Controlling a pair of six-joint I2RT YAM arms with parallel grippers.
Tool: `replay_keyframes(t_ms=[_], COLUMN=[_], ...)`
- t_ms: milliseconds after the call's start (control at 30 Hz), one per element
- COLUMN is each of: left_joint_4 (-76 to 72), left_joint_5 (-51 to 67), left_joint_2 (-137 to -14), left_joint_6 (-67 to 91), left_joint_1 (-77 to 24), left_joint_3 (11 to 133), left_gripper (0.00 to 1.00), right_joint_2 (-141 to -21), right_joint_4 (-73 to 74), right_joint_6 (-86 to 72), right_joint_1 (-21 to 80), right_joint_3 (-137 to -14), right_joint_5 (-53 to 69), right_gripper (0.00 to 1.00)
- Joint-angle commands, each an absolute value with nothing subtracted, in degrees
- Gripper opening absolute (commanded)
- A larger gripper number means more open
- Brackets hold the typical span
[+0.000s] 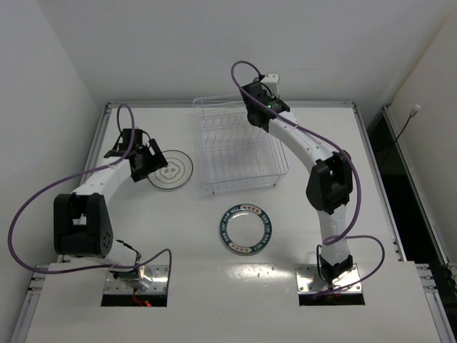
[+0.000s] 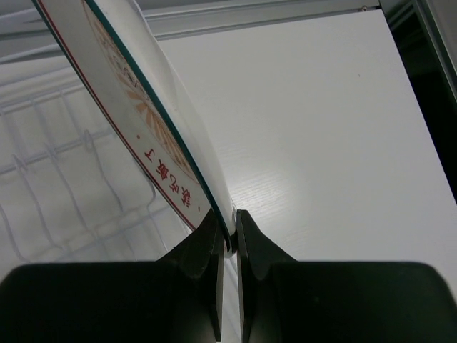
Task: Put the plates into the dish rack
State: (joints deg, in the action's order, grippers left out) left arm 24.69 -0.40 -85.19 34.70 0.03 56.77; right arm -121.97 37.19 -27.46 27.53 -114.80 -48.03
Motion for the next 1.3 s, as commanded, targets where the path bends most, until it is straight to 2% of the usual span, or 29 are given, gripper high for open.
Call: replay_keyframes(t_ms=[0, 600, 767, 900, 1100, 1267], left_joint_4=[24.4, 24.4, 24.4, 24.4, 24.4, 24.4], left_joint_5=[-0.4, 0.2, 0.2, 0.7, 0.7, 0.7], left_joint_2=[-84.4, -84.4, -84.4, -84.4, -84.4, -84.4], left_joint_6=[34.0, 34.0, 34.0, 34.0, 34.0, 34.0], left_joint_1=[0.3, 0.3, 0.3, 0.3, 0.3, 0.3], left_joint_3=[57.2, 57.2, 57.2, 57.2, 57.2, 57.2], left_gripper=[0.76, 0.76, 0.76, 0.76, 0.76, 0.76], right_joint_2=[-118.7, -117.3, -114.4, -114.3, -117.0, -122.5], right_joint_4=[41.0, 45.9, 43.8, 44.1, 43.6, 45.6], right_joint_6=[-31.9, -40.0, -42.3, -44.2, -43.5, -39.4], right_joint_1=[28.5, 28.5, 28.5, 28.5, 28.0, 26.7], right_joint_3=[-109.5, -105.7, -98.4, -97.6, -100.9, -111.5], right_joint_5=[-53.1, -51.3, -49.1, -47.9, -45.9, -43.6], right_gripper=[0.00, 0.00, 0.00, 0.00, 0.00, 0.00])
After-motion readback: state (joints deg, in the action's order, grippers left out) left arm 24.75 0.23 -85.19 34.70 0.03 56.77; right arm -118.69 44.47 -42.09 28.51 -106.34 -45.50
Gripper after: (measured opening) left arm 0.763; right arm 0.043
